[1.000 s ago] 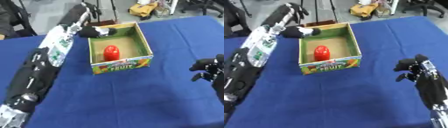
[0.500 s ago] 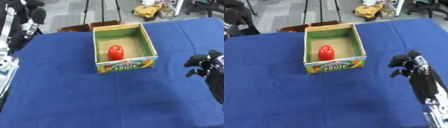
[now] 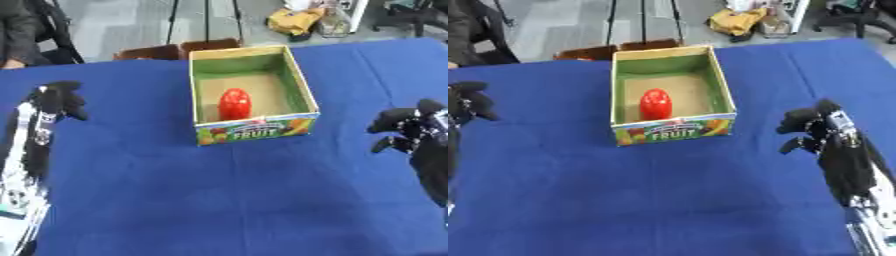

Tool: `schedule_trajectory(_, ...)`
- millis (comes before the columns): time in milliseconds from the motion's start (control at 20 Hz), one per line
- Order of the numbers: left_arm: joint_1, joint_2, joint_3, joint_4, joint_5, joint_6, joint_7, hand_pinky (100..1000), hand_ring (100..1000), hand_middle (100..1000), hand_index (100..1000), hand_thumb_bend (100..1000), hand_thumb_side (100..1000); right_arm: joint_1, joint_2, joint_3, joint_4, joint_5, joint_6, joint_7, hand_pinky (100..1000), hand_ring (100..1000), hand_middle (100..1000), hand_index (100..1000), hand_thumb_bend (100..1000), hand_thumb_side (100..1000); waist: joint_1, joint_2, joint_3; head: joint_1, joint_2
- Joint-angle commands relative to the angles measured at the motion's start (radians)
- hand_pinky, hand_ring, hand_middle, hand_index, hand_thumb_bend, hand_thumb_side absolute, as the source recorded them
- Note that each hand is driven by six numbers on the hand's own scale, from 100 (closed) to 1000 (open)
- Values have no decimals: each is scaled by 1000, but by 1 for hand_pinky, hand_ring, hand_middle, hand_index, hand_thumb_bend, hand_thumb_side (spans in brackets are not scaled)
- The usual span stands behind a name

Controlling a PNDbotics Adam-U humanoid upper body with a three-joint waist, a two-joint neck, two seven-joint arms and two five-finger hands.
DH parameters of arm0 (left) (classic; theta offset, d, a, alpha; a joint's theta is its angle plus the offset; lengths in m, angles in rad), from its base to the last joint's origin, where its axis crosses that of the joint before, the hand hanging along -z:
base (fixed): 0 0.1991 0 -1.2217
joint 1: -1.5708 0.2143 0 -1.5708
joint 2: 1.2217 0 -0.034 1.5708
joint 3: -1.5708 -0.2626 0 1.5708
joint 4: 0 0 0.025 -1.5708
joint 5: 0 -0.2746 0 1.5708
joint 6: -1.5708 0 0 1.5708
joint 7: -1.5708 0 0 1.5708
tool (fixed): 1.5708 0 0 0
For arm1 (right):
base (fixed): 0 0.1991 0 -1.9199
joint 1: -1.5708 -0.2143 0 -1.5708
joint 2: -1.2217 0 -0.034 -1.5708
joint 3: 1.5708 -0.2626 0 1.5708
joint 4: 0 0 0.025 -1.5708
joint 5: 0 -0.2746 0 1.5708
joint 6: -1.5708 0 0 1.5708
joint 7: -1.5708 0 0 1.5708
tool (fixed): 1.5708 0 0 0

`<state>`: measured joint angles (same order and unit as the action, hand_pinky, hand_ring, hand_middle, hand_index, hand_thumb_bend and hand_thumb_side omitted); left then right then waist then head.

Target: Pick up objects on the table and place them in the box.

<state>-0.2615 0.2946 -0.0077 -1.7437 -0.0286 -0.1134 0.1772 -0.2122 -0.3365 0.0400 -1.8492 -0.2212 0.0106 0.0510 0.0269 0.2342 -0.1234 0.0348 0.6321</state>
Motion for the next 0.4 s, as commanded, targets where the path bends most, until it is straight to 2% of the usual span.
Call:
schedule_trajectory(50,-2,-10,-7,5,8,-23,-5,511,435,476,705,698,918,-13,-7,-6,-16,3,-1,-1,464,650,589,674,100,974,-4,-11,0,2,-2)
schedule_trajectory(400,4,-25,-30,20,4,-34,-33,511,435,476,706,694,922,-13,-7,-6,-17,2,-2,-1,463,650,589,674,100,975,-9,-8,0,4,-6)
